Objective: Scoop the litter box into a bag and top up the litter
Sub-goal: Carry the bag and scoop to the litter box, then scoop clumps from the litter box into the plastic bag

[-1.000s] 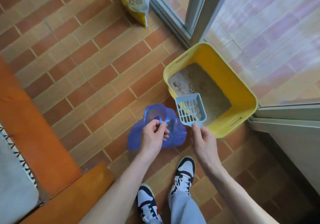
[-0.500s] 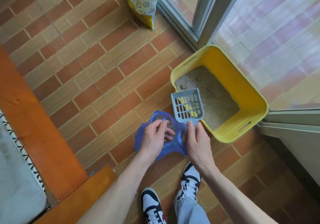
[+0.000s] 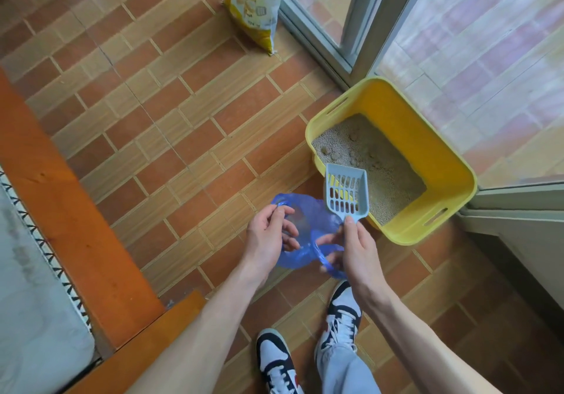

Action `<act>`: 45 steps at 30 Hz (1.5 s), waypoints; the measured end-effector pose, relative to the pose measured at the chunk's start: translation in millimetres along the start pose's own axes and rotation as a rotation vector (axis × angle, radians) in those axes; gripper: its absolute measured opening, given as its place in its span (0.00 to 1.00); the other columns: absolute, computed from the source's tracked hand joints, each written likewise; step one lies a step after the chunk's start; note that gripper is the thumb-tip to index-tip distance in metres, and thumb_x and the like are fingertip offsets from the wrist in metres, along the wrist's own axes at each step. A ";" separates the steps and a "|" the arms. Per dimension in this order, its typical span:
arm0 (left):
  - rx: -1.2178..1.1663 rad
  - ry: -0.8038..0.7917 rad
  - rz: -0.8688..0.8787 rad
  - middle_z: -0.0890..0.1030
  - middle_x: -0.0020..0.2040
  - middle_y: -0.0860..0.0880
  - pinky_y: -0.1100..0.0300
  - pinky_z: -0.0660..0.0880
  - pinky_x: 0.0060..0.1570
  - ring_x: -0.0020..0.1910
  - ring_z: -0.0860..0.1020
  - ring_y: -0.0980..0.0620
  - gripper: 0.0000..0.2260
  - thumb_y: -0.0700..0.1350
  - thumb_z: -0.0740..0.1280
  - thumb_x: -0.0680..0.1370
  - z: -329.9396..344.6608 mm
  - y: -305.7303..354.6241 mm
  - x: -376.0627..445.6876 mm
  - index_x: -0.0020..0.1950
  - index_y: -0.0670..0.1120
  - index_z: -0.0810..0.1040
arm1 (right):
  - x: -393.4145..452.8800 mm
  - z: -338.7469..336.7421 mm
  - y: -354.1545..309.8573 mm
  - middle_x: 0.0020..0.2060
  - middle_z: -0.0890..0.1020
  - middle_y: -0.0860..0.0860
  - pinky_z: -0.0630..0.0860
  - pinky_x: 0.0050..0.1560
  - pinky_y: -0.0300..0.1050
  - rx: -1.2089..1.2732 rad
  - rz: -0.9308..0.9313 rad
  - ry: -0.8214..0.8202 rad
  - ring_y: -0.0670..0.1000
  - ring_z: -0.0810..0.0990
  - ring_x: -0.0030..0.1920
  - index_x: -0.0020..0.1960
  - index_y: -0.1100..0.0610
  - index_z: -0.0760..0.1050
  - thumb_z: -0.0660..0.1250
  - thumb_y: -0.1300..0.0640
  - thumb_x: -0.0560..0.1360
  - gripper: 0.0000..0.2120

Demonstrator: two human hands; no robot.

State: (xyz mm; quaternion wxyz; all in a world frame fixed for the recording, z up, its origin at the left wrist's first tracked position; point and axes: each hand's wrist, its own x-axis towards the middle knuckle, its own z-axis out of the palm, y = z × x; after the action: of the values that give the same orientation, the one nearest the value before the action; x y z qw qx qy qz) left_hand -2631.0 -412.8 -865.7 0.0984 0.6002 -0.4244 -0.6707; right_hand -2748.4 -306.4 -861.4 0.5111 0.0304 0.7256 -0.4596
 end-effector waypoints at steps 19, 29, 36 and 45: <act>0.236 0.369 0.156 0.68 0.32 0.48 0.51 0.64 0.34 0.32 0.64 0.47 0.10 0.46 0.61 0.79 -81.3 -11.4 7.9 0.44 0.42 0.77 | -46.6 -79.7 41.6 0.30 0.79 0.54 0.68 0.31 0.45 -0.085 0.062 0.601 0.54 0.72 0.28 0.47 0.59 0.73 0.55 0.50 0.83 0.15; 0.180 0.145 0.178 0.67 0.27 0.50 0.56 0.67 0.38 0.32 0.67 0.49 0.10 0.42 0.65 0.80 -34.9 2.5 11.0 0.40 0.40 0.79 | -23.6 -74.3 55.4 0.30 0.81 0.55 0.67 0.24 0.41 -0.149 0.032 0.534 0.51 0.72 0.25 0.45 0.59 0.73 0.53 0.48 0.84 0.19; 0.311 0.117 0.191 0.67 0.26 0.56 0.55 0.64 0.36 0.29 0.66 0.52 0.16 0.50 0.57 0.85 -15.4 -5.4 26.6 0.44 0.49 0.80 | -0.7 -87.9 59.8 0.33 0.84 0.55 0.75 0.34 0.53 -0.254 0.006 0.553 0.54 0.80 0.31 0.45 0.58 0.73 0.51 0.41 0.83 0.23; 0.391 0.042 0.280 0.68 0.30 0.51 0.54 0.64 0.35 0.31 0.66 0.50 0.15 0.48 0.57 0.85 6.2 5.5 39.5 0.45 0.49 0.80 | 26.6 -114.4 35.9 0.32 0.83 0.46 0.76 0.46 0.58 -0.362 -0.182 0.568 0.54 0.80 0.37 0.41 0.57 0.73 0.52 0.40 0.83 0.24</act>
State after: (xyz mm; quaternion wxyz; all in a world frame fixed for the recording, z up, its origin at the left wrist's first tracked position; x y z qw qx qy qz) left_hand -2648.8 -438.8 -890.9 0.0813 0.5570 -0.6230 -0.5430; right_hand -2824.2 -217.2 -898.4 0.2427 0.0013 0.9084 -0.3404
